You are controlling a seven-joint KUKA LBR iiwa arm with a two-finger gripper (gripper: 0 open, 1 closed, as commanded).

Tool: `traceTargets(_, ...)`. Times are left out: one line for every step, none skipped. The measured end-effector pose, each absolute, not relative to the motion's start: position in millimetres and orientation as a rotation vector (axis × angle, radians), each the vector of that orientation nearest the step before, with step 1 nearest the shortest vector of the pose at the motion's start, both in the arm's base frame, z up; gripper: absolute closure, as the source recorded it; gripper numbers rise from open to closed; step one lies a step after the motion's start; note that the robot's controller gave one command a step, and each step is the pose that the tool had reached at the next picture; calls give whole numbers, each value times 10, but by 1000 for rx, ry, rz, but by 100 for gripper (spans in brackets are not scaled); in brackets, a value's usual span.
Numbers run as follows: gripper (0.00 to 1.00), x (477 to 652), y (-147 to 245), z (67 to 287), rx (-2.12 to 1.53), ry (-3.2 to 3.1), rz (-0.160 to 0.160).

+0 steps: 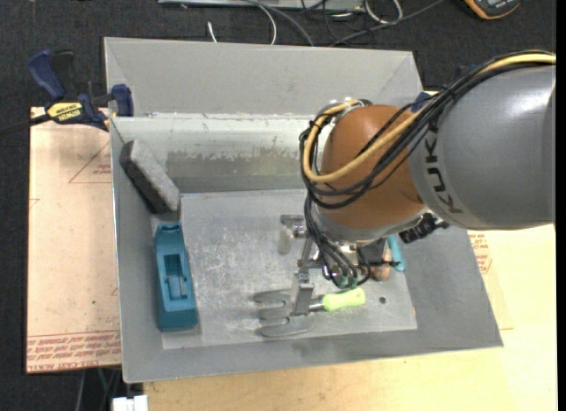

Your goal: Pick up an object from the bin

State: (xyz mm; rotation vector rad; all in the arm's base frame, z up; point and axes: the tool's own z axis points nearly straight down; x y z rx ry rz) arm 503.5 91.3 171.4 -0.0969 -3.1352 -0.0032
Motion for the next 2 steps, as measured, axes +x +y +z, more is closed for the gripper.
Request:
traceTargets(0, 5118, 483, 1728, -113, -3136, -4)
traceTargets(0, 4961, 425, 1210, -139, -3139, -8)
